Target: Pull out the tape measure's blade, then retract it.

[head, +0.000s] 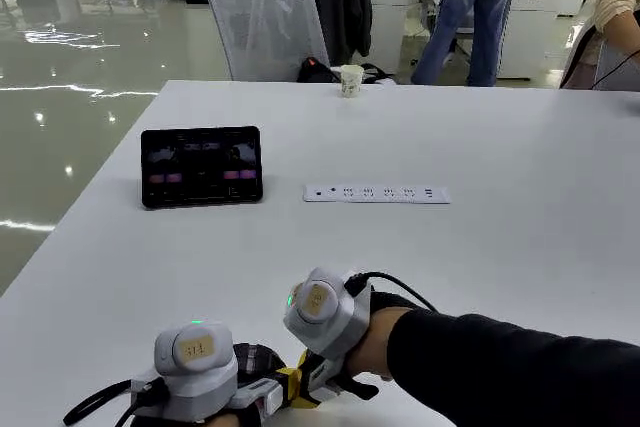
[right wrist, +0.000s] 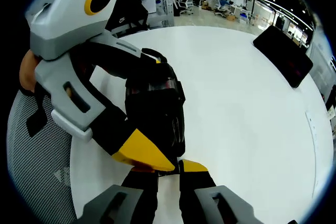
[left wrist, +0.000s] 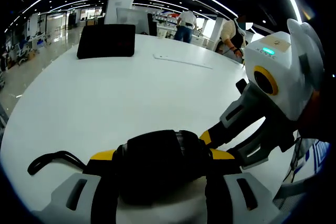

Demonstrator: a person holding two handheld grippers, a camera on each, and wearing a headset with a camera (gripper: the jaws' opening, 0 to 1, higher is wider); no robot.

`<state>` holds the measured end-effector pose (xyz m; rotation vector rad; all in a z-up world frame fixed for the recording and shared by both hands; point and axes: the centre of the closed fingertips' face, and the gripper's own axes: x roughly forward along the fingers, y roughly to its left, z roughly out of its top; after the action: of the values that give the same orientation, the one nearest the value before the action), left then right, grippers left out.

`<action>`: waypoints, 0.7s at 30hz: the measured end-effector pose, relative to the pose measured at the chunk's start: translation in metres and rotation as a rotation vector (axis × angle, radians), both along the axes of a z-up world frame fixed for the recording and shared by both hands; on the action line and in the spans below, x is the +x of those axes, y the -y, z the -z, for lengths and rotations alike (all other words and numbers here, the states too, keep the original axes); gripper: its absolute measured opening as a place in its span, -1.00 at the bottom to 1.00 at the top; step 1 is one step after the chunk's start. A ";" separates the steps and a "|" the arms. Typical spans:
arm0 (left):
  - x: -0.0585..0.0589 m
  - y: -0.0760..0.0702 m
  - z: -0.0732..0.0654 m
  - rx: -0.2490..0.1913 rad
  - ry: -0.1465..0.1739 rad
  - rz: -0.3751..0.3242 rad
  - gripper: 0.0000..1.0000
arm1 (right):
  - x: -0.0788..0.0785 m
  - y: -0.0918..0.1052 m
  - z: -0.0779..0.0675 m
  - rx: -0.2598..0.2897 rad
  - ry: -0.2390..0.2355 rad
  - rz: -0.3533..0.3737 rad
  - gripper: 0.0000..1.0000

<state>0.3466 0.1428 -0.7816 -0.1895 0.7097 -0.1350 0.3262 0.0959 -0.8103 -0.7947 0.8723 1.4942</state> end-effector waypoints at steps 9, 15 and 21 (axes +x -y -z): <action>0.000 0.000 0.000 0.004 0.006 0.011 0.26 | -0.001 0.000 0.000 0.039 0.015 -0.030 -0.75; 0.000 0.001 -0.001 -0.002 0.020 0.009 0.27 | 0.000 0.000 -0.001 0.057 0.022 0.003 -0.74; 0.001 0.001 -0.001 -0.007 0.012 0.040 0.28 | 0.003 0.003 -0.001 0.097 0.052 0.074 -0.69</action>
<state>0.3476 0.1413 -0.7801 -0.1809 0.7015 -0.1770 0.3294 0.0928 -0.8096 -0.7198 0.7766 1.4338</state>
